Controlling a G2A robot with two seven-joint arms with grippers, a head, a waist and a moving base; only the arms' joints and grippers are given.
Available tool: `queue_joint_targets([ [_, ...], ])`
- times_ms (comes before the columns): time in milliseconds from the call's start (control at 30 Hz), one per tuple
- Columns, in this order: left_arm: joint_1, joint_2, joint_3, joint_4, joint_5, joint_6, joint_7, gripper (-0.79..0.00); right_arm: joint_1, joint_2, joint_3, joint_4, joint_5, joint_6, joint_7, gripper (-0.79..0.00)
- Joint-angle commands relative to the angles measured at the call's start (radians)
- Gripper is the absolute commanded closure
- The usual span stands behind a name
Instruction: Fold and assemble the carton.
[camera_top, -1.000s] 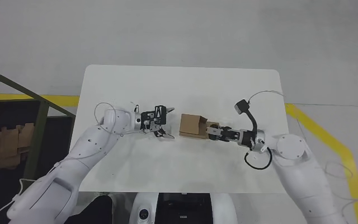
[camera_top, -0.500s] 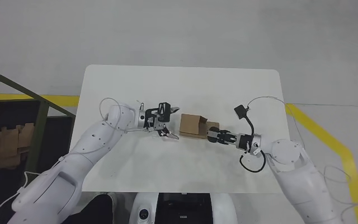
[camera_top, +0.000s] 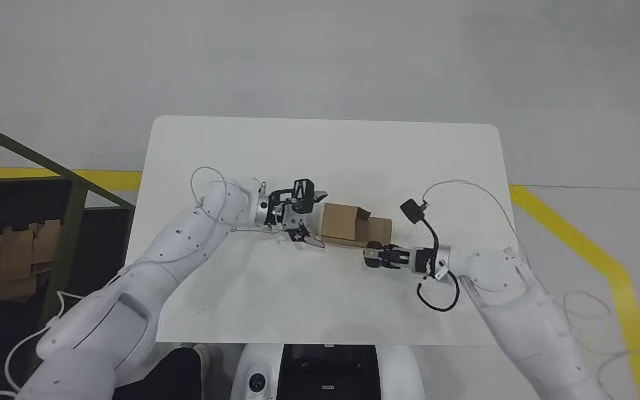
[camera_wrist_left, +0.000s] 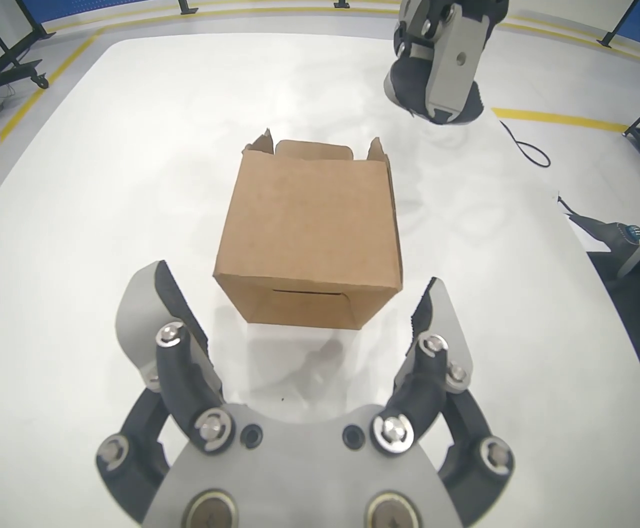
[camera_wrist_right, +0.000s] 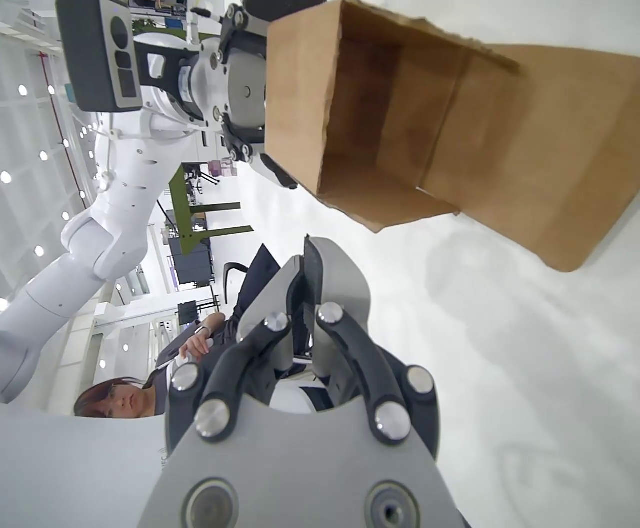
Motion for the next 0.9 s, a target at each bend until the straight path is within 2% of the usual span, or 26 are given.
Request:
queue_joint_targets([
  [0, -0.006, -0.005, 0.009, 0.008, 0.004, 0.002, 0.005, -0.785, 0.007, -0.001, -0.007, 0.012, -0.004, 0.004, 0.002, 0.0],
  [267, -0.027, -0.022, 0.039, 0.038, 0.017, 0.019, 0.027, -0.785, 0.03, -0.003, -0.037, 0.067, -0.049, 0.046, -0.01, 0.0],
  [567, -0.033, -0.028, 0.052, 0.058, 0.03, 0.035, 0.045, -0.782, 0.068, -0.011, -0.072, 0.12, -0.068, 0.088, -0.029, 0.0],
  [867, -0.029, -0.025, 0.055, 0.051, 0.042, 0.042, 0.054, -0.674, 0.085, -0.015, -0.083, 0.141, -0.067, 0.091, -0.041, 0.0],
])
